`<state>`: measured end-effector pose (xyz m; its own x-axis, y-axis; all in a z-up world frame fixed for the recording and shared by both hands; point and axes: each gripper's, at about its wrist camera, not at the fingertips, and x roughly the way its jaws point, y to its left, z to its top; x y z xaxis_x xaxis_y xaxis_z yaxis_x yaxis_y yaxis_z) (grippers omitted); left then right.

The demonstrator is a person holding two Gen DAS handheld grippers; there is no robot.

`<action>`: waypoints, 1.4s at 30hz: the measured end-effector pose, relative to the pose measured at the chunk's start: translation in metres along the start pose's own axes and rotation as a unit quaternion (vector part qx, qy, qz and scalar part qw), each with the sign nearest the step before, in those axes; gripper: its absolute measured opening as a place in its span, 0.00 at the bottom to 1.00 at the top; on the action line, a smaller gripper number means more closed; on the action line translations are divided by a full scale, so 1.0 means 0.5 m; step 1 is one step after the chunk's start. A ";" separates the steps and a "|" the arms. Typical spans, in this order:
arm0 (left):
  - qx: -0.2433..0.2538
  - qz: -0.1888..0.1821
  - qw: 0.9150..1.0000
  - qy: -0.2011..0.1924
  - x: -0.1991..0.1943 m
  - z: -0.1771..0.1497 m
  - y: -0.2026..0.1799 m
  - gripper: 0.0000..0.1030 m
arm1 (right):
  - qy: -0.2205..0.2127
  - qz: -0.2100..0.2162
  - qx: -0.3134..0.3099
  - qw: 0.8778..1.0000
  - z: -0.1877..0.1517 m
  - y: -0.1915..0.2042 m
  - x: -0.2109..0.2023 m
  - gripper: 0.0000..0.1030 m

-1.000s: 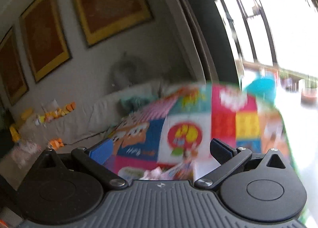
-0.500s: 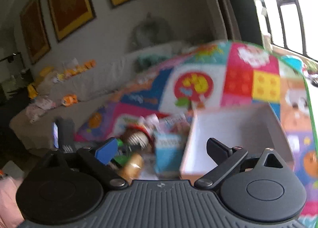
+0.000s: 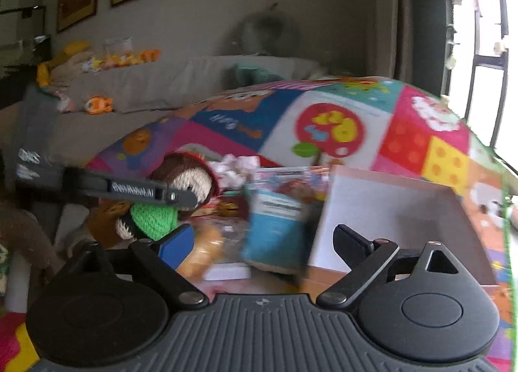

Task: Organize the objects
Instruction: 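Carry the doll into the pink box with the left tool while the right tool grasps the bagged bread roll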

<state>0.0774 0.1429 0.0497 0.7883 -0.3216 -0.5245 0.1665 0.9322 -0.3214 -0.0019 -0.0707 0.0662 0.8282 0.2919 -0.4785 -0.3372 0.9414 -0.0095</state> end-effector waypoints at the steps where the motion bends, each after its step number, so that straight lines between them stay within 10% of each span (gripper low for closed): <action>1: -0.007 0.000 1.000 -0.006 -0.016 0.003 0.003 0.54 | 0.003 -0.001 -0.007 1.000 0.002 0.011 0.014 0.91; 7: -0.036 -0.002 0.999 -0.030 -0.086 0.021 0.018 0.54 | 0.092 0.025 0.032 0.995 0.018 0.047 0.143 0.87; 16: -0.025 -0.002 0.999 -0.034 -0.142 0.031 -0.019 0.54 | 0.083 0.077 0.023 0.993 0.031 0.067 0.134 0.30; 27: -0.022 -0.140 0.989 0.046 0.032 0.075 -0.291 0.54 | -0.029 -0.036 0.051 0.998 -0.017 -0.172 -0.194 0.29; 34: -0.047 -0.048 0.993 0.096 0.240 0.014 -0.385 0.54 | -0.015 -0.105 0.075 0.992 -0.079 -0.254 -0.226 0.24; 42: -0.043 -0.048 0.997 0.034 0.148 0.018 -0.325 0.53 | 0.004 -0.108 0.073 0.991 -0.075 -0.310 -0.183 0.24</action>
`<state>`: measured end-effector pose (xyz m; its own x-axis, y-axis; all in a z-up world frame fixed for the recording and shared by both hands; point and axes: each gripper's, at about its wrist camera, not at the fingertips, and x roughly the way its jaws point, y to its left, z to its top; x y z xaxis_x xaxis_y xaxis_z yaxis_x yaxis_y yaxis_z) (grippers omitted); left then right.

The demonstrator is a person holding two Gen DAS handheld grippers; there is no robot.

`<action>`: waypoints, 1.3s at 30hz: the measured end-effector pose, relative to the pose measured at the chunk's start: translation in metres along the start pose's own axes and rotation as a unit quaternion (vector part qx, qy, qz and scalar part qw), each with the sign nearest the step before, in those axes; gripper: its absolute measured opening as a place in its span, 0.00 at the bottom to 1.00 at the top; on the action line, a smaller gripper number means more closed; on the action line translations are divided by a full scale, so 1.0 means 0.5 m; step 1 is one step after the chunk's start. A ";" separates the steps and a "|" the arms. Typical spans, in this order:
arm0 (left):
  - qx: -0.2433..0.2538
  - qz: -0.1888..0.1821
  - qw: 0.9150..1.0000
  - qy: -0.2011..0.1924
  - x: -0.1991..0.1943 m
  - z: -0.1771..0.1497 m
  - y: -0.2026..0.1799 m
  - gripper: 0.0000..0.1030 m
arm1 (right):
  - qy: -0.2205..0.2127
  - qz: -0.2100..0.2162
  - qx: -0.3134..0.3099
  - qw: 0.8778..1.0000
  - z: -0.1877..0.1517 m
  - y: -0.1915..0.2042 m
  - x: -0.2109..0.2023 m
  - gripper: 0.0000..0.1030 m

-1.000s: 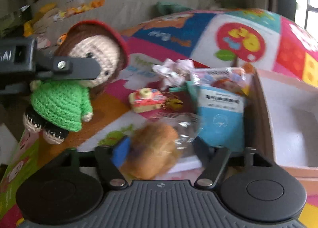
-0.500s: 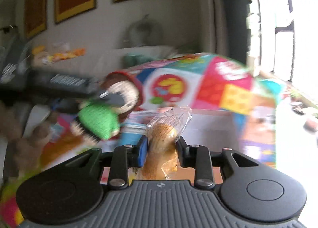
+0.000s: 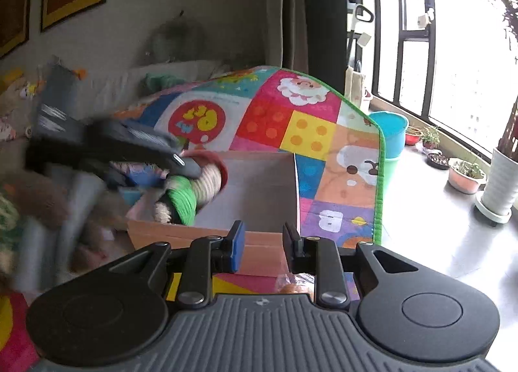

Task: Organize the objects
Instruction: 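Carry the doll into the pink box with the left tool while the right tool grasps the bagged bread roll, then lower the bagged bread roll into the pink box and open the right tool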

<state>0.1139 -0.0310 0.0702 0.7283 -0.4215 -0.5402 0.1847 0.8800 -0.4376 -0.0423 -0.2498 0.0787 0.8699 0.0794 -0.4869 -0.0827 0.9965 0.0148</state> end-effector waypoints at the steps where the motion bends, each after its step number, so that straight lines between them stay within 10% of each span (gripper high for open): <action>1: 0.019 0.011 1.000 -0.013 -0.019 0.006 -0.001 0.53 | 0.004 -0.004 -0.001 1.000 -0.005 -0.004 0.006 0.28; 5: 0.056 -0.015 0.998 -0.022 -0.058 0.025 -0.001 0.53 | 0.029 -0.034 0.027 0.999 -0.056 -0.029 -0.008 0.58; 13: 0.078 -0.066 0.995 -0.001 -0.082 -0.037 -0.027 0.52 | 0.088 -0.027 0.153 0.984 -0.130 -0.089 0.011 0.74; 16: 0.075 -0.066 0.995 0.007 -0.091 -0.057 -0.014 0.52 | 0.106 -0.002 0.174 0.979 -0.123 -0.086 0.058 0.72; 19: 0.070 -0.048 0.996 0.010 -0.107 -0.060 0.018 0.50 | 0.130 0.021 0.143 0.981 -0.109 -0.053 0.091 0.45; 29: 0.002 0.002 1.000 0.015 -0.150 -0.061 0.166 0.43 | 0.049 0.010 0.089 0.995 0.031 -0.019 -0.007 0.41; 39: -0.008 0.001 1.000 -0.007 -0.217 -0.070 0.224 0.42 | 0.172 -0.039 0.015 0.984 0.148 0.115 0.314 0.41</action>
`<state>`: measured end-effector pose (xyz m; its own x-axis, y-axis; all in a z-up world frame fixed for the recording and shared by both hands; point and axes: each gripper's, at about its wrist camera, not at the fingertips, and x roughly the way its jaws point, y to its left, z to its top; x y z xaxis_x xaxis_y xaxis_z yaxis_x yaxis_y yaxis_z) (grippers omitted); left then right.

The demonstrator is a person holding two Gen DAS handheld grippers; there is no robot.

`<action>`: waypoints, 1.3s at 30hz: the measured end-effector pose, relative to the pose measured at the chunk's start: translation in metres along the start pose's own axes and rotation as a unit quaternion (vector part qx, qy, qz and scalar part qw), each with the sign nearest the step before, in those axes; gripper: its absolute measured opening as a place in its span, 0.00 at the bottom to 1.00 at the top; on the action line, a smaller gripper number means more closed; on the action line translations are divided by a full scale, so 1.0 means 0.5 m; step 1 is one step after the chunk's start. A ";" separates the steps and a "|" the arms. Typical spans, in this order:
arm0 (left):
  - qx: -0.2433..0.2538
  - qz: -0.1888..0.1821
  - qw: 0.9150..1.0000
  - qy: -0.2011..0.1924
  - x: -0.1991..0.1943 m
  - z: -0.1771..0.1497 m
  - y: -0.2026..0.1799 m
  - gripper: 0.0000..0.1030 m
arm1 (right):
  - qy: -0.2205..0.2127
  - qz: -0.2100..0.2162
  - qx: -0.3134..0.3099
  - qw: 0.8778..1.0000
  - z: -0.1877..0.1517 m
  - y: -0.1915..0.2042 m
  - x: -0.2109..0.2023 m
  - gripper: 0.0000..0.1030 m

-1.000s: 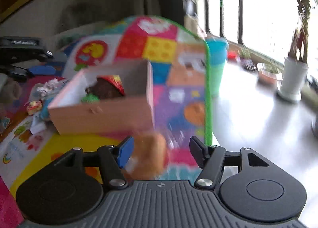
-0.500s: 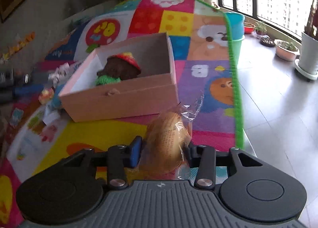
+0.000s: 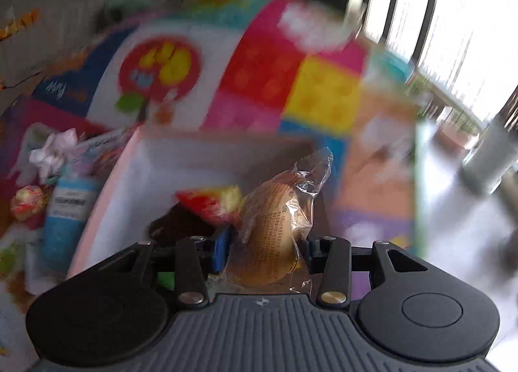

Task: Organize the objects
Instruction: 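Lower the bagged bread roll into the pink box and open the right tool, then grasp the blue wet-cotton pack with the left tool while the right tool grasps the white battery charger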

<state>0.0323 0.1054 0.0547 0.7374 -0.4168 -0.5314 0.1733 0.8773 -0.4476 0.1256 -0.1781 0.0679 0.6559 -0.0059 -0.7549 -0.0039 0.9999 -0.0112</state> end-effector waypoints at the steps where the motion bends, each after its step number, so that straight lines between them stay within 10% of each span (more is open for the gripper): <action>1: -0.006 0.007 1.000 0.000 -0.002 0.001 0.011 0.42 | 0.009 0.035 0.017 0.999 0.003 0.003 0.008 0.41; 3: -0.011 0.016 1.000 0.002 -0.006 0.002 0.030 0.42 | 0.032 0.116 0.062 0.991 0.001 -0.009 0.017 0.41; 13: -0.012 0.016 0.999 0.043 0.040 -0.024 0.047 0.42 | -0.002 0.087 0.024 0.996 -0.033 -0.051 -0.033 0.59; 17: -0.006 0.015 0.998 0.055 0.051 -0.034 0.038 0.42 | 0.015 0.060 0.024 0.998 -0.036 -0.046 -0.003 0.35; 26: 0.008 0.039 0.998 0.054 0.052 -0.018 0.031 0.42 | -0.003 0.106 0.038 0.994 -0.047 -0.034 0.013 0.38; 31: 0.029 0.042 0.998 0.048 0.086 0.025 -0.003 0.42 | -0.088 0.082 0.020 0.993 -0.102 -0.039 -0.075 0.84; 37: 0.055 0.062 0.993 0.082 0.218 0.067 -0.046 0.43 | -0.146 0.083 0.014 0.986 -0.190 -0.035 -0.159 1.00; 39: 0.056 0.062 0.993 0.086 0.254 0.070 -0.051 0.62 | -0.144 0.093 0.019 0.985 -0.218 -0.032 -0.168 1.00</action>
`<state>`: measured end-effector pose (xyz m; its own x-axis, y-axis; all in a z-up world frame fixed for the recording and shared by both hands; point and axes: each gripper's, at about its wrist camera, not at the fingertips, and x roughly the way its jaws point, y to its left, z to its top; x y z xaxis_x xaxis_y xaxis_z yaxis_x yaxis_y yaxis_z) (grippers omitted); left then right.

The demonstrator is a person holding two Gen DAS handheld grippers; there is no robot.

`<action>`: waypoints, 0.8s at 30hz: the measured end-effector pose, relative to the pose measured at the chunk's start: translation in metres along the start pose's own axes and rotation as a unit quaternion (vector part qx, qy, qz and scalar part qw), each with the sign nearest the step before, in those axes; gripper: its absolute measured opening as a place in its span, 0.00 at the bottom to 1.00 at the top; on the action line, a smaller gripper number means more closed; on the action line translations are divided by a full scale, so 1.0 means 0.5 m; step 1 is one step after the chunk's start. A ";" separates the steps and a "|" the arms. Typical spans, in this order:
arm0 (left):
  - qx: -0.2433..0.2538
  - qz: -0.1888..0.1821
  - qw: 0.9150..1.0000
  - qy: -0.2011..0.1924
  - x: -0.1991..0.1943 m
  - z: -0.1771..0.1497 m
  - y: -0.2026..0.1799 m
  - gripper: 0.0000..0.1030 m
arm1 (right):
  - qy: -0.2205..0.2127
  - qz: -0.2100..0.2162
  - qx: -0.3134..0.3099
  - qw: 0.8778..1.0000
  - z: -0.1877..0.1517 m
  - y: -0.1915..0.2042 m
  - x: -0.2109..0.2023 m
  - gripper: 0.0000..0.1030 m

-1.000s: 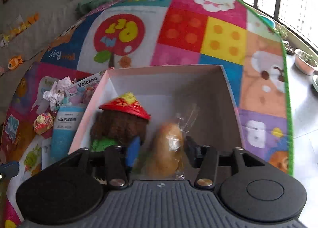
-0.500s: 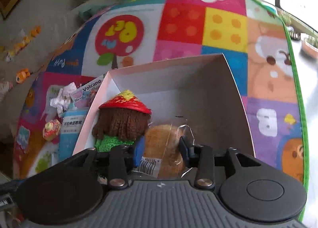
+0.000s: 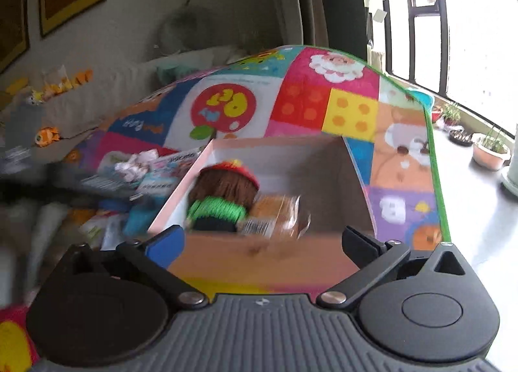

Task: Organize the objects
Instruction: 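Grasp the blue wet-cotton pack with the left tool while the right tool grasps the white battery charger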

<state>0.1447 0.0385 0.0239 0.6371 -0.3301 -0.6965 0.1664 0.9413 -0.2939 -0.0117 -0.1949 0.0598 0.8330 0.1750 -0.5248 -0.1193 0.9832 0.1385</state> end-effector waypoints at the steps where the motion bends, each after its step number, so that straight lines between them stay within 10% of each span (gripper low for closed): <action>1: 0.003 0.006 1.000 0.005 0.018 0.006 -0.005 0.62 | 0.009 0.005 0.004 1.000 -0.012 0.000 -0.003 1.00; 8: -0.008 0.016 1.000 0.005 0.035 0.000 0.007 0.56 | 0.081 0.016 0.060 0.995 -0.069 -0.002 0.025 1.00; 17: -0.020 -0.076 0.996 -0.045 -0.171 -0.087 0.069 0.54 | 0.125 0.013 0.110 0.986 -0.083 -0.002 0.057 1.00; 24: -0.100 -0.022 0.993 -0.064 -0.272 -0.140 0.212 0.54 | 0.138 0.042 -0.006 0.990 -0.073 0.095 0.061 1.00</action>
<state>0.0227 0.1780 0.0417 0.7255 -0.3473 -0.5942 0.0524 0.8887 -0.4555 -0.0118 -0.1410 0.0199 0.6407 0.2620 -0.7218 -0.1890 0.9649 0.1824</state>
